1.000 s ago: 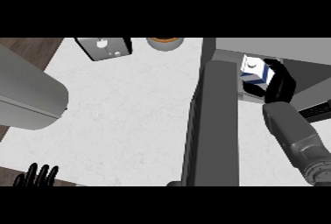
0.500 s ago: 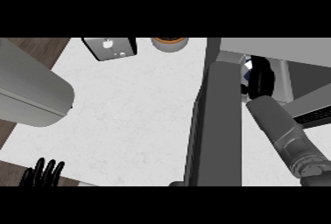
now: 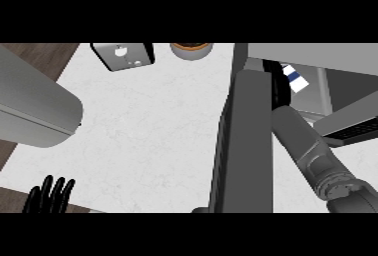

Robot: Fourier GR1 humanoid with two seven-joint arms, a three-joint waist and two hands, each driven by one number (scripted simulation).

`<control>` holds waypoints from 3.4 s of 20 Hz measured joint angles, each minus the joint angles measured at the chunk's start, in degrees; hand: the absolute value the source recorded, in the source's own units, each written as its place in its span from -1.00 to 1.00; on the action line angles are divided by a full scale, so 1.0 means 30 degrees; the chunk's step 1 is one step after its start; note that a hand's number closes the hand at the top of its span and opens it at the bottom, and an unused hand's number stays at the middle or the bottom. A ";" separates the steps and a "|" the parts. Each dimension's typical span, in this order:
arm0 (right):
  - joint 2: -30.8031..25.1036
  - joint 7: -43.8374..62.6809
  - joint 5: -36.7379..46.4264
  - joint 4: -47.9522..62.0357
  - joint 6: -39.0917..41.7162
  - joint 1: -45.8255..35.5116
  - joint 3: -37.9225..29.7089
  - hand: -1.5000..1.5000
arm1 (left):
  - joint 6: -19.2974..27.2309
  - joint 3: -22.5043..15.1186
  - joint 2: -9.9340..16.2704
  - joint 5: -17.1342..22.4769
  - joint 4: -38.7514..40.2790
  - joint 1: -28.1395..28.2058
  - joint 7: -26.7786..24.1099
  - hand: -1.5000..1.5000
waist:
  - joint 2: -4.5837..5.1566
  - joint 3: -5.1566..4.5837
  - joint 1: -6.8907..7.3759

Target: Pick up the milk, place it into the microwave and close the microwave

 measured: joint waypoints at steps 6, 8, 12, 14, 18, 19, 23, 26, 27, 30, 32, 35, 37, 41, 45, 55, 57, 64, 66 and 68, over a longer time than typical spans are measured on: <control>0.0549 -0.1374 -0.1420 -0.1232 0.2245 0.0438 -0.1372 -1.00 | -0.0046 0.0019 -0.0026 -0.0062 0.0022 0.0282 -0.0202 -1.00 | -0.0211 0.0025 -0.0533; 0.0658 -0.1994 -0.1905 -0.1536 0.3312 0.0731 -0.1823 -1.00 | -0.0069 -0.0001 -0.0033 -0.0065 -0.0009 0.0307 -0.0214 -1.00 | -0.0295 0.0018 -0.0787; 0.0948 -0.3268 -0.2926 -0.1941 0.5212 0.1559 -0.2781 -1.00 | -0.0209 0.0038 0.0074 -0.0048 -0.0121 0.0732 -0.0291 -1.00 | -0.0463 0.0003 -0.1151; 0.1062 -0.3992 -0.3360 -0.2077 0.6146 0.2050 -0.3188 -1.00 | -0.0187 -0.0034 0.0009 -0.0099 -0.0322 0.1093 -0.0378 -1.00 | -0.0559 -0.0006 -0.1312; 0.1221 -0.5248 -0.4023 -0.2127 0.7766 0.3011 -0.3825 -1.00 | -0.0132 -0.0021 -0.0019 -0.0120 -0.0575 0.1318 -0.0361 -1.00 | -0.0696 -0.0032 -0.1642; 0.1206 -0.5530 -0.4142 -0.2114 0.8233 0.3259 -0.3939 -1.00 | -0.0050 -0.0039 -0.0065 -0.0110 -0.0590 0.1279 -0.0224 -1.00 | -0.0724 -0.0035 -0.1754; 0.1392 -0.6527 -0.4393 -0.2080 0.9214 0.4217 -0.4207 -1.00 | -0.0373 0.0128 0.0127 0.0093 -0.0767 0.1872 -0.0323 -1.00 | -0.0912 -0.0062 -0.2089; 0.1567 -0.7434 -0.4494 -0.2155 0.9908 0.5105 -0.4317 -1.00 | -0.0105 -0.0063 -0.0048 0.0012 -0.1188 0.2008 0.0075 -1.00 | -0.1005 -0.0071 -0.2343; 0.1567 -0.7731 -0.4522 -0.2219 1.0204 0.5388 -0.4340 -1.00 | -0.0021 -0.0144 -0.0123 -0.0122 -0.1253 0.2097 0.0092 -1.00 | -0.1045 -0.0075 -0.2432; 0.1459 -0.8375 -0.4587 -0.2353 1.1205 0.6145 -0.4364 -1.00 | -0.0041 -0.0041 -0.0088 -0.0225 -0.1206 0.2189 0.0138 -1.00 | -0.1153 -0.0093 -0.2669; 0.1435 -0.8577 -0.4572 -0.2425 1.1926 0.6712 -0.4292 -1.00 | -0.0116 -0.0003 -0.0044 -0.0292 -0.1237 0.2353 0.0150 -1.00 | -0.1214 -0.0100 -0.2800; 0.1210 -0.8711 -0.4436 -0.2768 1.3287 0.7551 -0.3975 -1.00 | -0.0010 -0.0641 -0.0267 -0.1044 -0.1313 0.2645 0.0180 -1.00 | -0.1325 -0.0115 -0.3048; 0.1177 -0.8700 -0.4312 -0.3070 1.3762 0.8134 -0.3715 -1.00 | 0.0198 -0.0855 -0.0383 -0.1418 -0.1198 0.2371 0.0529 -1.00 | -0.1376 -0.0125 -0.3185; 0.0989 -0.8788 -0.4352 -0.4011 1.4366 0.9526 -0.3472 -1.00 | 0.0339 -0.1373 -0.0529 -0.2212 -0.1086 0.2382 0.0665 -1.00 | -0.1452 -0.0143 -0.3359; 0.0154 -0.8761 -0.4664 -0.5417 1.5103 1.1046 -0.3426 -1.00 | 0.0118 -0.1841 -0.0698 -0.2432 -0.0397 0.1890 0.0764 -1.00 | -0.1503 -0.0153 -0.3537; -0.1477 -0.8447 -0.5672 -0.8900 1.6869 1.4998 -0.3499 -1.00 | 0.0106 -0.4409 -0.0908 -0.5694 0.1728 -0.1086 0.2071 1.00 | -0.1530 -0.0168 -0.3773; -0.2100 -0.8337 -0.6081 -0.9383 1.7560 1.5807 -0.3723 -1.00 | 0.0293 -0.4661 -0.1051 -0.6381 0.2222 -0.1942 0.2232 1.00 | -0.1520 -0.0163 -0.3773; -0.3348 -0.7683 -0.7644 -1.1057 1.8901 1.7624 -0.4525 -1.00 | 0.1167 -0.5151 -0.2603 -0.7716 0.4856 -0.5343 0.3190 1.00 | -0.1497 -0.0160 -0.3704; -0.3857 -0.7632 -0.8030 -1.0896 1.9198 1.7749 -0.4865 -1.00 | 0.1789 -0.4921 -0.3008 -0.7941 0.5279 -0.6093 0.3489 1.00 | -0.1480 -0.0149 -0.3656; -0.4172 -0.7572 -0.8238 -1.0965 1.9379 1.7995 -0.4990 -1.00 | 0.2874 -0.5202 -0.3257 -0.8103 0.5945 -0.7284 0.3921 1.00 | -0.1474 -0.0151 -0.3657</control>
